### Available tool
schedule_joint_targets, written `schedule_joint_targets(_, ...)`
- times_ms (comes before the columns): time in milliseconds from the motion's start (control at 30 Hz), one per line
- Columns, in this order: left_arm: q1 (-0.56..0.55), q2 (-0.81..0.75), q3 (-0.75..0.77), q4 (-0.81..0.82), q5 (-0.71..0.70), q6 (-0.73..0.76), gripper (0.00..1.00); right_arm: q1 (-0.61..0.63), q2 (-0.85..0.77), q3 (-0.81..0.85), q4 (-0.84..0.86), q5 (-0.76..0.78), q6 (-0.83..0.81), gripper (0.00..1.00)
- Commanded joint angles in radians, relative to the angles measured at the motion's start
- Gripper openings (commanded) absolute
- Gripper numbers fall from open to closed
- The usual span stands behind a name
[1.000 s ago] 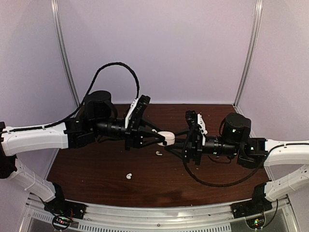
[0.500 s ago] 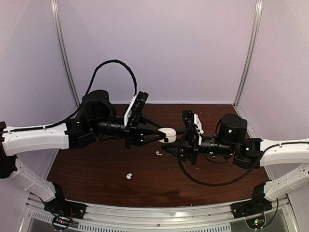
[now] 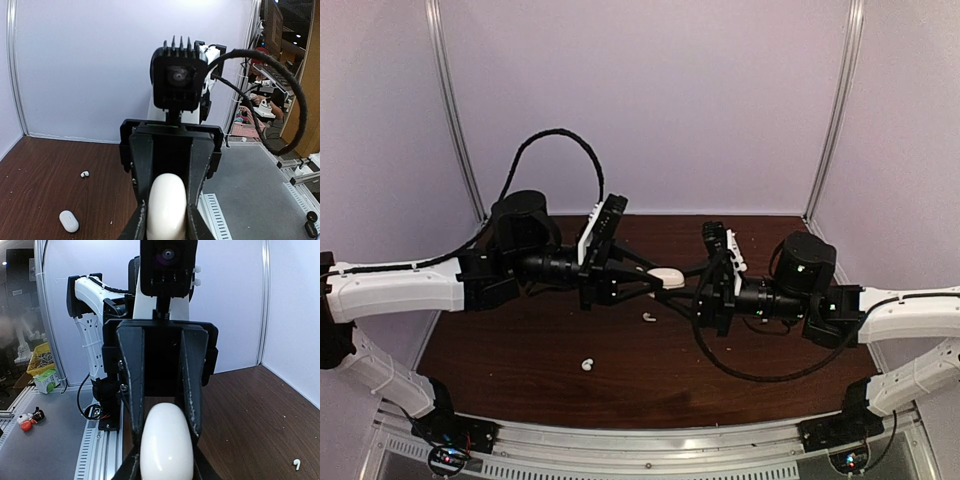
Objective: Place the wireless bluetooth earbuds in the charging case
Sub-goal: Pass from the left arm to the right
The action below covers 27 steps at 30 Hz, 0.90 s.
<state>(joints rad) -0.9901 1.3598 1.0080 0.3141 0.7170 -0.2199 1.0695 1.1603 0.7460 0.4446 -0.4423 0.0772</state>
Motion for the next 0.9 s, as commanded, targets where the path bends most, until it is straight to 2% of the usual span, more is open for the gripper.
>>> schedule_joint_targets(0, -0.001, -0.001, -0.013, 0.068, 0.001, -0.007, 0.04, -0.006, -0.007, 0.01, 0.034, -0.011, 0.01, 0.26)
schedule_joint_targets(67, -0.001, -0.011, -0.028, 0.088, -0.002, -0.006, 0.04, -0.009, -0.007, 0.008, 0.034, -0.016, 0.014, 0.28)
schedule_joint_targets(133, -0.001, -0.02, -0.044, 0.119, 0.0, -0.009, 0.04, -0.01, -0.01, 0.0, 0.045, -0.018, 0.021, 0.38)
schedule_joint_targets(200, 0.0, -0.024, -0.047, 0.136, 0.0, -0.013, 0.03, -0.011, -0.013, -0.011, 0.059, -0.012, 0.027, 0.41)
schedule_joint_targets(400, -0.001, -0.012, -0.041, 0.162, 0.007, -0.03, 0.03, -0.016, -0.012, -0.027, 0.094, -0.015, 0.039, 0.39)
schedule_joint_targets(600, 0.0, -0.002, -0.048, 0.212, 0.011, -0.065, 0.03, -0.016, -0.001, -0.033, 0.106, -0.025, 0.042, 0.44)
schedule_joint_targets(867, -0.001, 0.01, -0.044, 0.217, 0.013, -0.071, 0.02, -0.016, -0.01, -0.025, 0.102, -0.028, 0.027, 0.35)
